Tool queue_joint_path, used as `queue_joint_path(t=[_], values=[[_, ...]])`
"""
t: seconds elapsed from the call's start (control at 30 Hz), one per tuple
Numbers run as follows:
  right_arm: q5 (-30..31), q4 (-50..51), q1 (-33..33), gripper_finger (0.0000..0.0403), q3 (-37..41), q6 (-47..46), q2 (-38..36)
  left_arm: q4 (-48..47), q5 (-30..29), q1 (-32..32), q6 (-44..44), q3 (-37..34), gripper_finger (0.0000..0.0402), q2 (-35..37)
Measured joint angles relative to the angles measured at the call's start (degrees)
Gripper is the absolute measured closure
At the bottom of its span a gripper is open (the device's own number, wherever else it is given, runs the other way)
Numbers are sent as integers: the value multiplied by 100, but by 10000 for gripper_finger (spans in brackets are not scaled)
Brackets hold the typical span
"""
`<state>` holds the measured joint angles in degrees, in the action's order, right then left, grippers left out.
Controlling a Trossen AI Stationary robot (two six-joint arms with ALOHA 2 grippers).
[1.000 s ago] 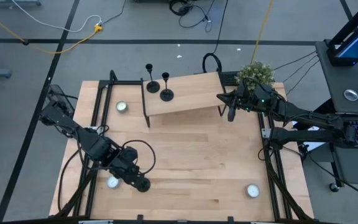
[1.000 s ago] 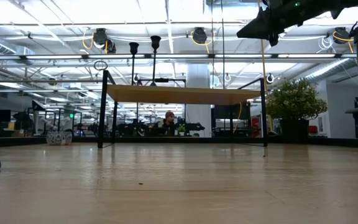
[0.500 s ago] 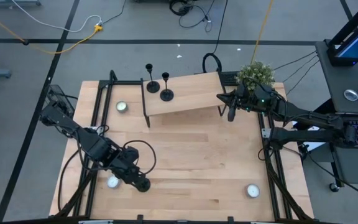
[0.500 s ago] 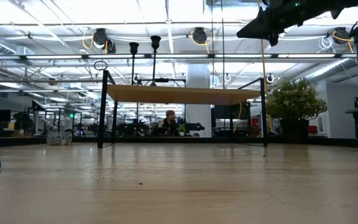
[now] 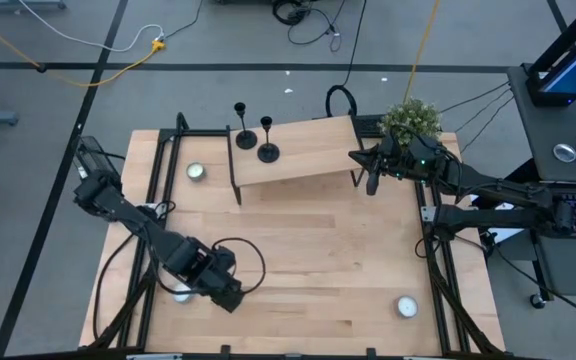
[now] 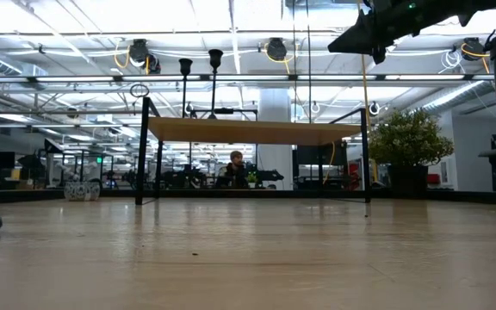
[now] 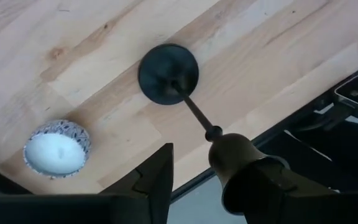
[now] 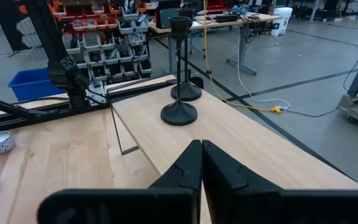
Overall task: Pick & Place candle stick holders
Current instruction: Put the candle holder on the shelf
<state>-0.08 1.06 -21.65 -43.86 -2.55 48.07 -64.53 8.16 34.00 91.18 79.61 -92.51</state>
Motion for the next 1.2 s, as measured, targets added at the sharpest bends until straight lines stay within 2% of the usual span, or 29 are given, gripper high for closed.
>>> queue_joint_path(t=[0.1,0.3,0.53,0.8,0.97,1.2], values=[[0,0,0,402,0,0,0,68,-47,0,1,0,271,-4],[-2,0,0,402,0,0,0,32,-316,-33,-9,2,382,-1],[-11,0,0,402,0,22,0,99,-385,-199,-248,83,387,24],[-7,0,0,402,0,28,0,2,-652,-804,-1277,972,387,260],[-7,2,0,402,0,28,0,-1061,-704,-1335,-1981,2067,387,245],[-4,5,1,402,0,26,0,-2377,-718,-2094,-2530,3347,387,236]])
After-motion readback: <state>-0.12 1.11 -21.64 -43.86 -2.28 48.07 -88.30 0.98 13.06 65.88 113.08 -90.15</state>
